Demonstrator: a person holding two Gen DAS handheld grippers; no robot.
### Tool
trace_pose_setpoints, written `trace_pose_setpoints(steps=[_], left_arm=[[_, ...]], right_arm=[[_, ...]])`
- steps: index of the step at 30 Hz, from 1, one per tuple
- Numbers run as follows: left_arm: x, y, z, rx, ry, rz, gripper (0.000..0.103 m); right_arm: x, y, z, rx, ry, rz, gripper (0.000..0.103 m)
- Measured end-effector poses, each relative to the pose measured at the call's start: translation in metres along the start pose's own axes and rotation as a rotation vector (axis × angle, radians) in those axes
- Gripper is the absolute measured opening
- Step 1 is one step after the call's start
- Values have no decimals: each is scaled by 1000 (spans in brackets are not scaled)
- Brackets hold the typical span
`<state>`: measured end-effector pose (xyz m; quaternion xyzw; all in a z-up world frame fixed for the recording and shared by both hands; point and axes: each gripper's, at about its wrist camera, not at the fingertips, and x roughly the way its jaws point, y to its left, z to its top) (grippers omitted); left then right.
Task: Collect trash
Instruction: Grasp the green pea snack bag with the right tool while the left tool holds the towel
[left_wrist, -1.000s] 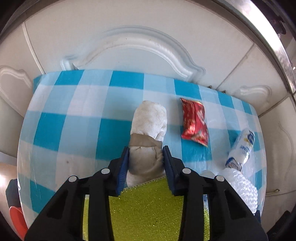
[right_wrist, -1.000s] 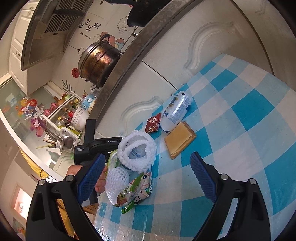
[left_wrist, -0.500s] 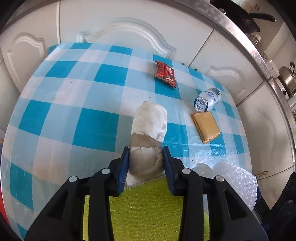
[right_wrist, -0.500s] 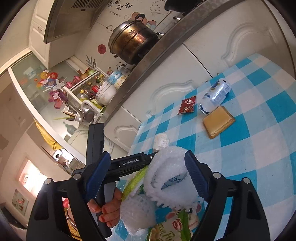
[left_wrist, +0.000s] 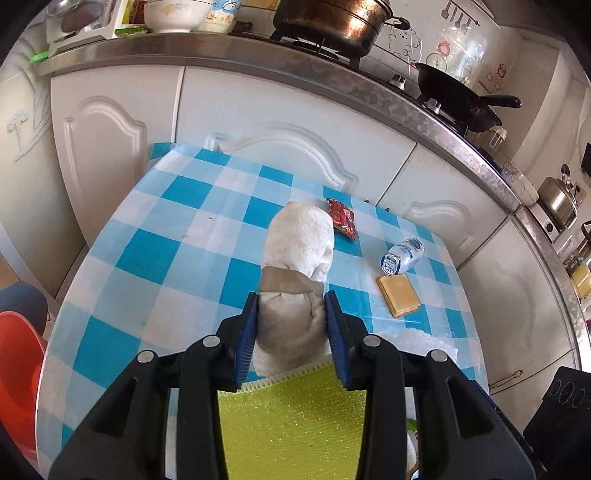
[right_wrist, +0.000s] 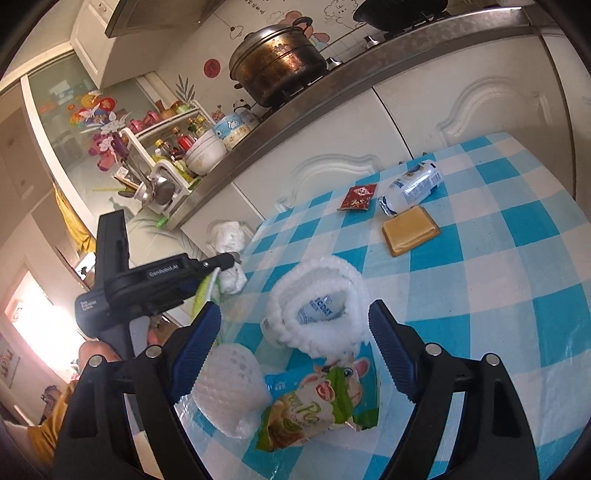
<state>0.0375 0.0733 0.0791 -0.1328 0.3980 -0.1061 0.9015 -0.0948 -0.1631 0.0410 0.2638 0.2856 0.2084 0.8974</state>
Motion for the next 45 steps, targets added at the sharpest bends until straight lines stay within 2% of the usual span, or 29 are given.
trace_pose_setpoints(steps=[4,9,12,16,21,25,27,37,45], left_arm=[[-15,13,-10,-21,-18,-4,37],[-25,27,-14,-63,-27,-13,37],[-31,32,-14,-70,-41,-17,37],[-40,34,-12,-78,-68,-20,37],[-51,35,-9,-75,-92,-16,37],[-56,36,-5,-79,-109,-17,37],[-59,34,-2,-81,-118,-21,37],[-78,19,-4,-65,-134,-90,37],[-90,25,-27,-10,-103,-82,37]], right_arm=[[4,21,-23,-127,61,-49,82],[15,52,-47,-344,130,-194,82],[23,55,-57,-417,162,-263,82],[28,47,-57,-405,190,-277,82],[30,39,-51,-363,195,-269,70],[30,37,-51,-344,200,-271,64],[28,36,-50,-336,193,-280,55],[24,37,-50,-337,177,-287,46],[14,36,-39,-281,132,-274,43]])
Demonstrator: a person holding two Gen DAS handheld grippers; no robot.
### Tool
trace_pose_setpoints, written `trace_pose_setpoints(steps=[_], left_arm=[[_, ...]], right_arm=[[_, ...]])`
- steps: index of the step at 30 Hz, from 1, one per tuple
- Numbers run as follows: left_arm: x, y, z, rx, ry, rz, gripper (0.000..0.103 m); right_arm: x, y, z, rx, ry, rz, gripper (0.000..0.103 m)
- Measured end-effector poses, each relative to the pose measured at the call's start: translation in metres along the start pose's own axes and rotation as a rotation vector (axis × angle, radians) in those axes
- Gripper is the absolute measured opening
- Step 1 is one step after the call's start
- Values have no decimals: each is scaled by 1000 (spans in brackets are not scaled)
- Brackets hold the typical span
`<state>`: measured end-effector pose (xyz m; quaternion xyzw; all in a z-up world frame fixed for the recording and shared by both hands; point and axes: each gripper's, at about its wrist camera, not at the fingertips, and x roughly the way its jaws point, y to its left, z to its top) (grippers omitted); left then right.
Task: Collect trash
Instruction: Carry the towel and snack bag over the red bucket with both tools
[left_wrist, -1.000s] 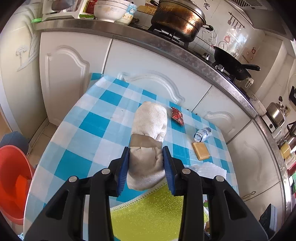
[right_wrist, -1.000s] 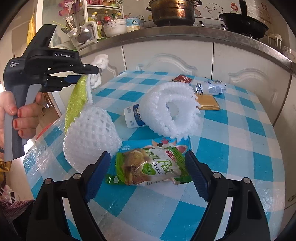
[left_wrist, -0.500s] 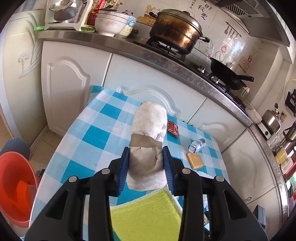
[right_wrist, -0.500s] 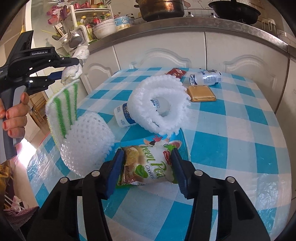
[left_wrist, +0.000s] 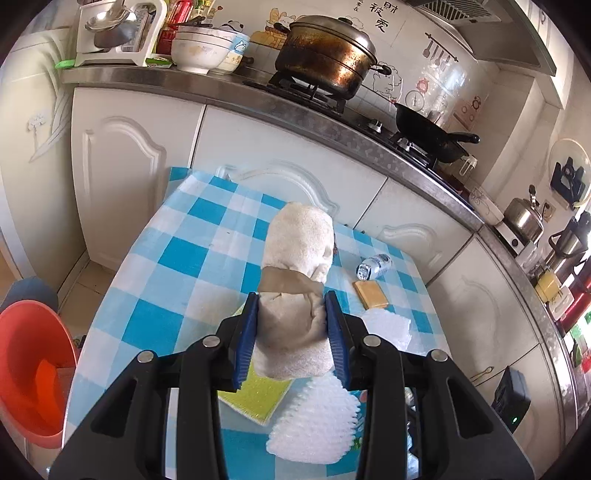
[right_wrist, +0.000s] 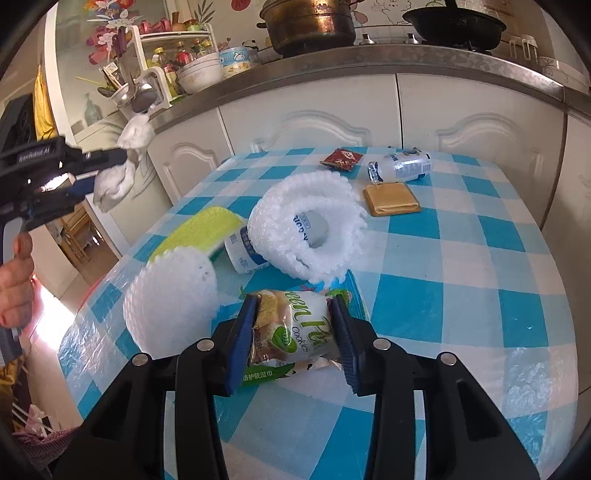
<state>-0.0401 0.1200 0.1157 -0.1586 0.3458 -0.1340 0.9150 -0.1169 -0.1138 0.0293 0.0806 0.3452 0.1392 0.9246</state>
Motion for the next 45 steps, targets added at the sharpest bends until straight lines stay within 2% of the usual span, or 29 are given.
trace_pose_setpoints(steps=[7,11,16,21,24,32,38,42,45], left_arm=[[-14,26,-26,40,45,28,37],[-24,54,-35,25,54,58,37],[-43,98,-40,2,46,125,38],[-69,150,-43,-45,22,207,38],[-82,186,-47,-101,10,255,38],[-101,260,-64,-240,11,334,38],[-100,295,-71,-308,36,351,38],[-95,311,-75,-342,56,356,40],[-90,321,-79,-365,63,373,50]], right_arm=[[-17,-8,14,101,-67,34,42],[-27,-6,24,171,-98,91,42],[-35,15,39,199,-123,152,42],[-30,59,54,181,-117,243,42],[-18,98,62,134,-80,302,42],[38,219,69,-39,91,456,43],[79,293,65,-171,182,508,43],[106,327,55,-231,237,516,44],[126,343,47,-253,273,524,47]])
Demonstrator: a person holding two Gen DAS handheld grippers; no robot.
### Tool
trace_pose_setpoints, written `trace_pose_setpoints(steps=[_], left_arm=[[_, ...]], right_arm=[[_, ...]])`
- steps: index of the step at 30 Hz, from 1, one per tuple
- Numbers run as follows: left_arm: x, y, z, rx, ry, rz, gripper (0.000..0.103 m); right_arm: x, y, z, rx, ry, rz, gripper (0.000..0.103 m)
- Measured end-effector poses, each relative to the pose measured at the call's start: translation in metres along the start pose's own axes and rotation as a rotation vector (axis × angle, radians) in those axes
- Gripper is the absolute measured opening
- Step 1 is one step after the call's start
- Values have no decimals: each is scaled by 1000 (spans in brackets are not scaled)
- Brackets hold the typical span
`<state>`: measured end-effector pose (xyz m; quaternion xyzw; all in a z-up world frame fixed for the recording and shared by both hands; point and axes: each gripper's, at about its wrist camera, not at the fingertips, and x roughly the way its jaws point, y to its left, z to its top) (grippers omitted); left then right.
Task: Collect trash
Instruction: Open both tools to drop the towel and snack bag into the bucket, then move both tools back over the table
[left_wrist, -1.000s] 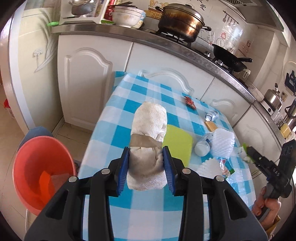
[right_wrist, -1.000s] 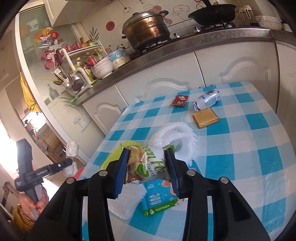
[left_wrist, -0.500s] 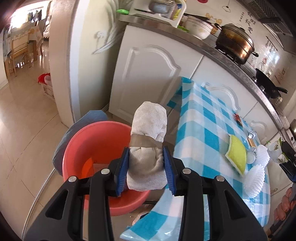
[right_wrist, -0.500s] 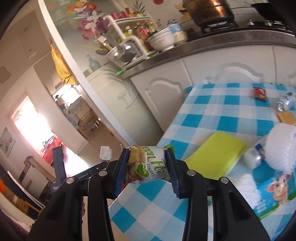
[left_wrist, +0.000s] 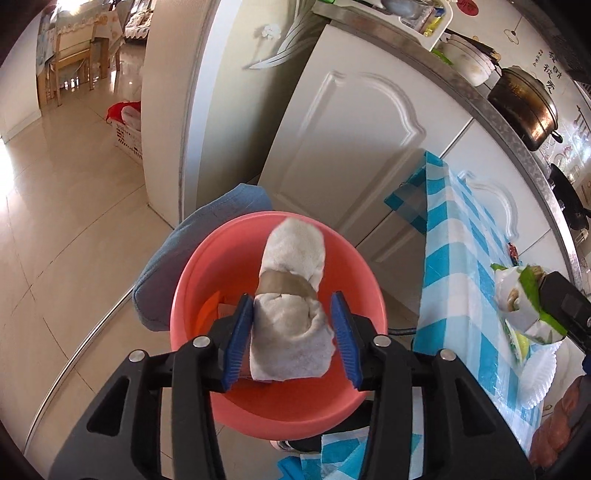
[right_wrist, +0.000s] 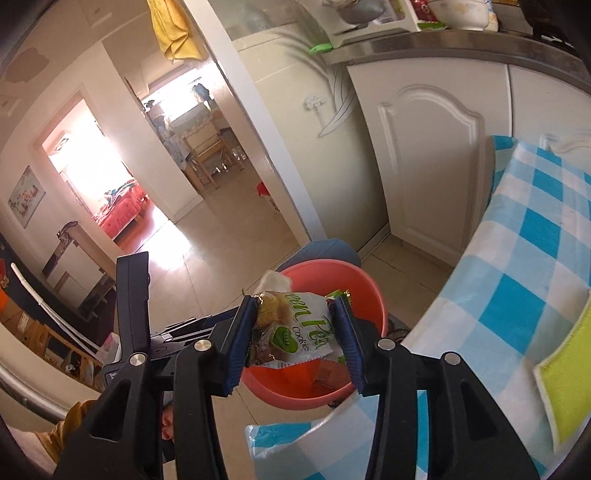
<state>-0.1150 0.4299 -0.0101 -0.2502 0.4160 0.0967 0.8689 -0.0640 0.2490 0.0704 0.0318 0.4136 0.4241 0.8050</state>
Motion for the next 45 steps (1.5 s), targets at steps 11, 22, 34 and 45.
trace_pose_setpoints(steps=[11,22,34,45], left_arm=[[-4,17,-3,-39,-62,49,84],[-28,-4,-12,-42,-237,4,90],[-45,-76,-20,93,-230,-97,95],[-40,-126,-38,208,-119,-88,99]], right_arm=[[-14,-20,-2,101,-96,1,73],[-89,-36,-41,141,-287,-75,88],[-132,-50,-66,153,-406,-129,90],[-165,-79,-81,216,-464,-153,91]])
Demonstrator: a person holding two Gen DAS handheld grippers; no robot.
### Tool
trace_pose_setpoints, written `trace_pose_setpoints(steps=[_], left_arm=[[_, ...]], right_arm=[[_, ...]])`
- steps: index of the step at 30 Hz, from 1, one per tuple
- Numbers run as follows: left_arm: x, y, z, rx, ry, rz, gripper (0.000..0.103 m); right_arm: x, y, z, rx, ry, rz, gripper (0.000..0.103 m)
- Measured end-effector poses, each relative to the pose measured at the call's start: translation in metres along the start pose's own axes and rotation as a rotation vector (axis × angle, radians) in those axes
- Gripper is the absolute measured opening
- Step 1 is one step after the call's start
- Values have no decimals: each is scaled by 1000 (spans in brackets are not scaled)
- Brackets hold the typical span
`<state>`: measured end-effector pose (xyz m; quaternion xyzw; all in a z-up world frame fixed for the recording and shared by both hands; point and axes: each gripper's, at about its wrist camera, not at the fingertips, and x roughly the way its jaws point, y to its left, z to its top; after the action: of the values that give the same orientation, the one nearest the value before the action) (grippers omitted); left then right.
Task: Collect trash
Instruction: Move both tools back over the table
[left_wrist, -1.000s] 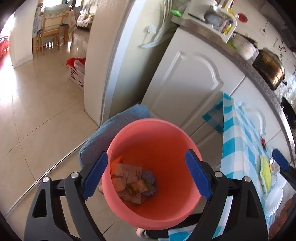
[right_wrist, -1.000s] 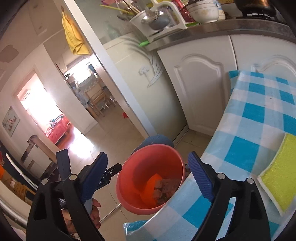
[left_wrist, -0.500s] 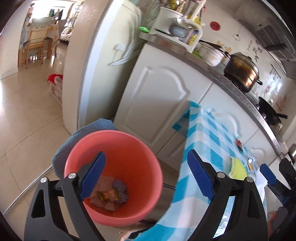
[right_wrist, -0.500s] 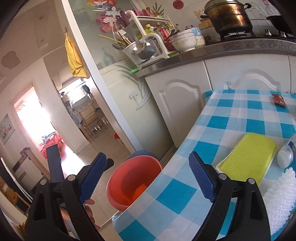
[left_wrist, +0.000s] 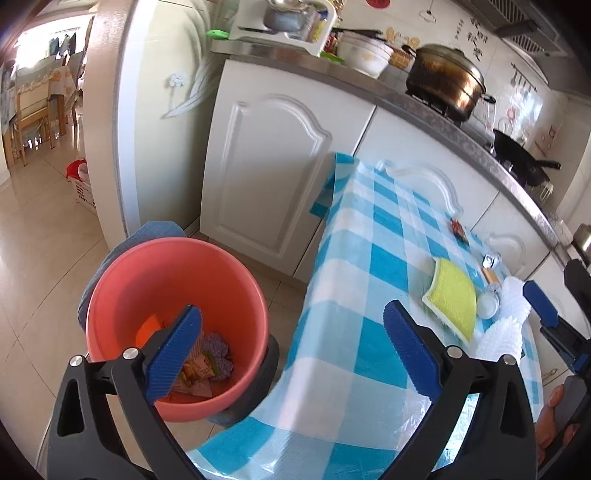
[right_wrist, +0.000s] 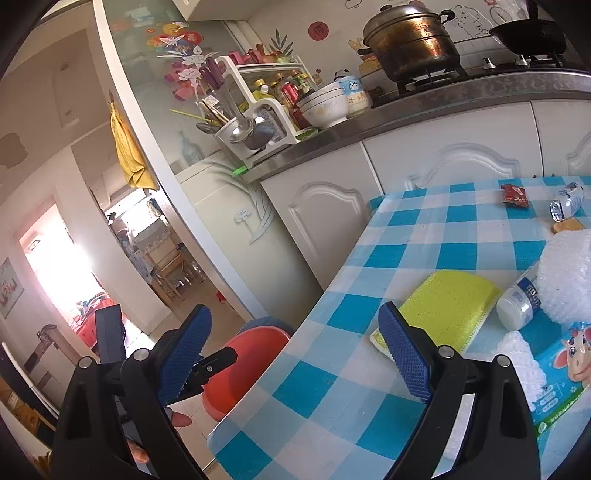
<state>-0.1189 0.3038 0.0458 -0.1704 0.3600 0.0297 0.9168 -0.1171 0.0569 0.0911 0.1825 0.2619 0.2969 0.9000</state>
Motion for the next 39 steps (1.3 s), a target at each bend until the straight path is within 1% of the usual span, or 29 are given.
trace_pose_setpoints(steps=[2,6,10,13,22,31,34,37,39], left_arm=[[2,-8,-2,14,11,19,99],[6,-22,-5,24,46,32,99],[9,-34,-9,46,68,11,99],[7,-42,-10,58,66,-22,99],[4,-68,-7,135,52,-62,99],[8,-109,4,209,58,-96,99],[11,-129,11,248,58,-103,99],[15,-149,20,281,40,-77,99],[20,-161,27,290,40,-75,99]], right_arm=[[-5,-6,1,12,-11,-2,91],[-14,-19,3,32,-30,-19,91],[-24,-31,5,55,-50,-29,91],[-33,-41,7,66,-72,-37,91],[-56,-73,15,116,-124,-71,91],[-82,-121,19,215,-188,-121,91],[-92,-141,20,248,-207,-147,91],[-101,-162,21,283,-222,-174,91],[-106,-176,21,306,-231,-190,91]])
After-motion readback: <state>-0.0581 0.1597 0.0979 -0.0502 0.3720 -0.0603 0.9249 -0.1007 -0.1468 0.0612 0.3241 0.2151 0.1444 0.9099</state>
